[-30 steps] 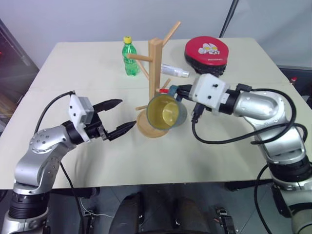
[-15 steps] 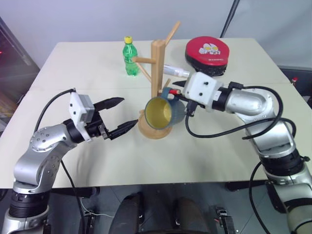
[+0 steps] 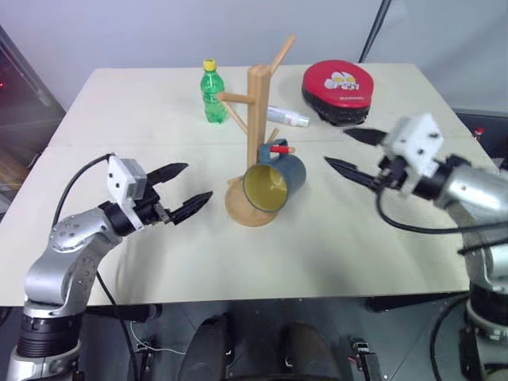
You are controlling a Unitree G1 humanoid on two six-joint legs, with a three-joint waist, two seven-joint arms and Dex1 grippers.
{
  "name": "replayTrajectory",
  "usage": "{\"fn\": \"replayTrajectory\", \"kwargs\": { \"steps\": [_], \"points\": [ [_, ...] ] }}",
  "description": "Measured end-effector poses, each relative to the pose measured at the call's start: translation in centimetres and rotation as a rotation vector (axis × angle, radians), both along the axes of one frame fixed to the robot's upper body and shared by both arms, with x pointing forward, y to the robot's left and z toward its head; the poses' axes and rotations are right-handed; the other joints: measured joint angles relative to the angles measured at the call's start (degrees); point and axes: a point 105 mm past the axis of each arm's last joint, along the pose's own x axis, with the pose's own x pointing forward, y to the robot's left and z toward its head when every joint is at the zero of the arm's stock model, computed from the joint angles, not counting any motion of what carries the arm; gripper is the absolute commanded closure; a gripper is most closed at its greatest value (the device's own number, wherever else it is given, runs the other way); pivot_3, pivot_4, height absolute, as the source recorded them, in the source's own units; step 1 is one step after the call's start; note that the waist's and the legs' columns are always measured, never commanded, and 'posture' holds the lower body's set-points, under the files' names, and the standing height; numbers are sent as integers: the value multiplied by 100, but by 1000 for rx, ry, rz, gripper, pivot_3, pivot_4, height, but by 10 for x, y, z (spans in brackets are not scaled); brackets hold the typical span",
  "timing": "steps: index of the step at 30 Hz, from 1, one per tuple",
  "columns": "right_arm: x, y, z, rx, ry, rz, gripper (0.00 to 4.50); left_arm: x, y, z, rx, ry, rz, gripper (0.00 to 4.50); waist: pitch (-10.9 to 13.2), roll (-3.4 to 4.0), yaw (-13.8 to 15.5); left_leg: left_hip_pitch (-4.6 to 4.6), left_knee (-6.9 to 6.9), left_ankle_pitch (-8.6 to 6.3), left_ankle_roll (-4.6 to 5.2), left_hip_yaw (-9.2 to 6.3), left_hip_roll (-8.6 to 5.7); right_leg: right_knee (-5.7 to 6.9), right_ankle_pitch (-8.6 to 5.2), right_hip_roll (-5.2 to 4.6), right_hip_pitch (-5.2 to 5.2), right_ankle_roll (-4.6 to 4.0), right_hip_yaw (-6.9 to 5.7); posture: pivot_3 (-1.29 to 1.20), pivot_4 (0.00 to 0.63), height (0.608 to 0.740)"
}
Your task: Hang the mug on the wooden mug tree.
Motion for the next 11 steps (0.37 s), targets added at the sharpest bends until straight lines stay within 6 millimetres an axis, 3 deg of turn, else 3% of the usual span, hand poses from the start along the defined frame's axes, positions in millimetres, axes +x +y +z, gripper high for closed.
{"fn": "replayTrajectory", "kwargs": {
  "steps": [6,8,11],
  "points": [
    [2,-33,-78,251,163,-177,1694,12,31,-48,-38,103,258,0,1,1,-13,3,0,0,0,2,-1,5,0,1,-2,0,2,0,150,740],
    [2,-36,-88,295,181,-197,1694,11,35,-58,-42,122,303,0,1,1,-15,3,1,0,0,2,-1,9,0,1,-5,0,3,0,150,740],
    [2,-38,-89,315,160,-188,1694,10,38,-61,-47,112,342,0,1,1,-12,4,1,0,-1,2,0,8,0,-1,-3,0,4,0,150,740]
  ]
}}
